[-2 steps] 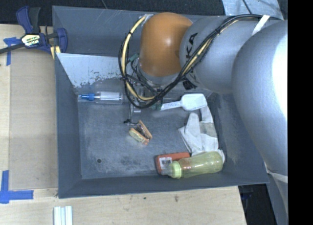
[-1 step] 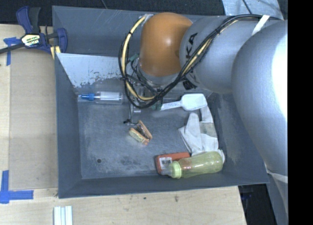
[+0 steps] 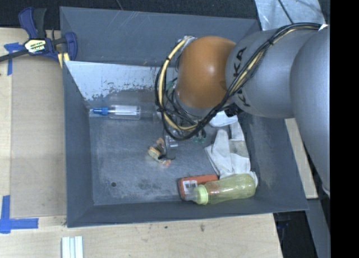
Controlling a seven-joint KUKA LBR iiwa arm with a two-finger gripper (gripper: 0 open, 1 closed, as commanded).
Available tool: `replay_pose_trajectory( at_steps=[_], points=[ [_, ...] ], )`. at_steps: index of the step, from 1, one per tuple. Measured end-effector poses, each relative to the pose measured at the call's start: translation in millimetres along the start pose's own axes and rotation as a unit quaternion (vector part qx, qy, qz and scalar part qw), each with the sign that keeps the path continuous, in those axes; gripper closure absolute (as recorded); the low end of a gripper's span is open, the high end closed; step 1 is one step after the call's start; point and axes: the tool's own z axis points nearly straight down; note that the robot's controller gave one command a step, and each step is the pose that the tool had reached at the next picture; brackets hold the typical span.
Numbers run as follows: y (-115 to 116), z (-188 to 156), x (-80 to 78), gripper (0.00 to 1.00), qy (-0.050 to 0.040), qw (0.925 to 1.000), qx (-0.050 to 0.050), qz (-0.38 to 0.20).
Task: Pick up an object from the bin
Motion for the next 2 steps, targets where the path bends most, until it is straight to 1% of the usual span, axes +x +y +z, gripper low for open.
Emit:
replay_pose_trajectory(
  at_steps=[1,2],
  points=[
    [-21.7,12.1,20.7,0.00,0.0028,1.0000,0.001,0.008],
    [-15.5,39.0,-6.4,1.00,0.0003,0.9992,0.000,0.040]
  ],
)
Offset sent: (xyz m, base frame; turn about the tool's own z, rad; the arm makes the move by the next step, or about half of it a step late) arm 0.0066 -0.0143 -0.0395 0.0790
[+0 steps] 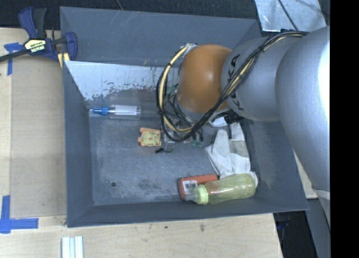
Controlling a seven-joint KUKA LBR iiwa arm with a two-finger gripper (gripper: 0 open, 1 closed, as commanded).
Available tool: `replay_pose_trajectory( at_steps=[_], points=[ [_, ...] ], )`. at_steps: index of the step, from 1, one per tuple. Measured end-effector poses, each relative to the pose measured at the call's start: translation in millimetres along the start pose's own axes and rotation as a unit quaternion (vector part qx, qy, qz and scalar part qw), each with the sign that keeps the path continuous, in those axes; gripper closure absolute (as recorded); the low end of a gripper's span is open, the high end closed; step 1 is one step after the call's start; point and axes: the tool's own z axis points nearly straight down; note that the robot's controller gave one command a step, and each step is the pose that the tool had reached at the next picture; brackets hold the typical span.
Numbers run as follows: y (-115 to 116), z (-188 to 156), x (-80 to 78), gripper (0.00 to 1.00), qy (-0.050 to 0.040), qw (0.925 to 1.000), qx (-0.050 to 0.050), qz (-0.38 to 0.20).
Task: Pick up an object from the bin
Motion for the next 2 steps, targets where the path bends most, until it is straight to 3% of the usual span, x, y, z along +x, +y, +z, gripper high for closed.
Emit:
replay_pose_trajectory(
  at_steps=[1,2],
  points=[
    [-0.1,0.1,0.0,1.00,0.0001,1.0000,0.000,0.000],
    [1.6,-48.2,9.3,1.00,0.0048,1.0000,0.001,0.003]
  ],
)
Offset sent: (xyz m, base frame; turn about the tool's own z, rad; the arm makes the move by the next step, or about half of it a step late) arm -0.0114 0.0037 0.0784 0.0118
